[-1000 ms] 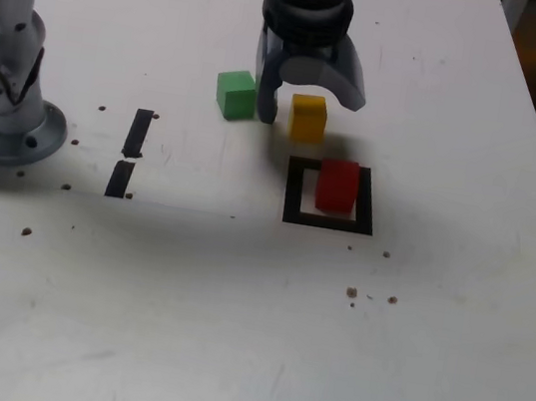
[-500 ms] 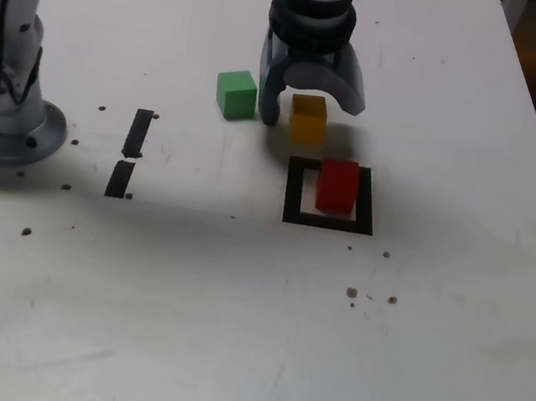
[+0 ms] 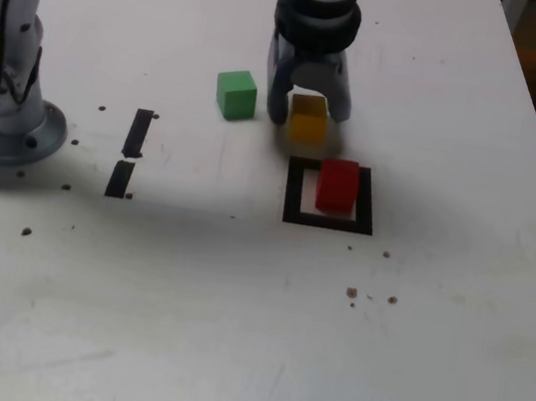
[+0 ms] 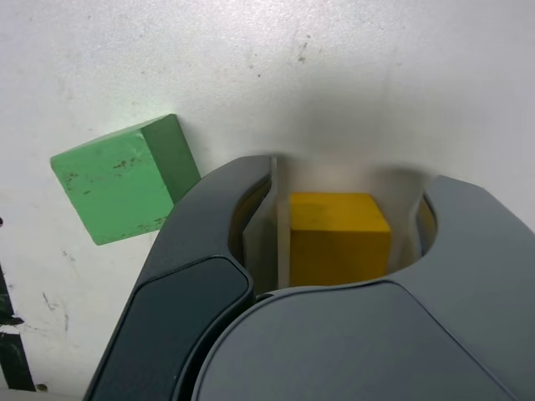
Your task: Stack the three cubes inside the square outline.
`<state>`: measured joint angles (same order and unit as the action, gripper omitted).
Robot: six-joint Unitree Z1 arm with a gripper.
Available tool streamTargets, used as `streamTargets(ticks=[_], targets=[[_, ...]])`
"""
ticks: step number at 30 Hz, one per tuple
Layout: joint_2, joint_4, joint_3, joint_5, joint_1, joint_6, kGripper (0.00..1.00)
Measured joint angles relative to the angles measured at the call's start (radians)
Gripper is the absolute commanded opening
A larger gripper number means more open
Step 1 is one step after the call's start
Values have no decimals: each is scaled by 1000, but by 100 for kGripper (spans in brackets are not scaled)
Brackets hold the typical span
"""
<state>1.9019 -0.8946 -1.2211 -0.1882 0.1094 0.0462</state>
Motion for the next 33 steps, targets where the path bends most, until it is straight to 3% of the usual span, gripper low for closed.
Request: streamTargets(ticks=[14, 25, 33], targets=[[-33, 3, 5, 0, -25, 9, 8], [-149, -173, -78, 6, -103, -26, 7], [-176, -249, -166, 25, -210, -83, 7]])
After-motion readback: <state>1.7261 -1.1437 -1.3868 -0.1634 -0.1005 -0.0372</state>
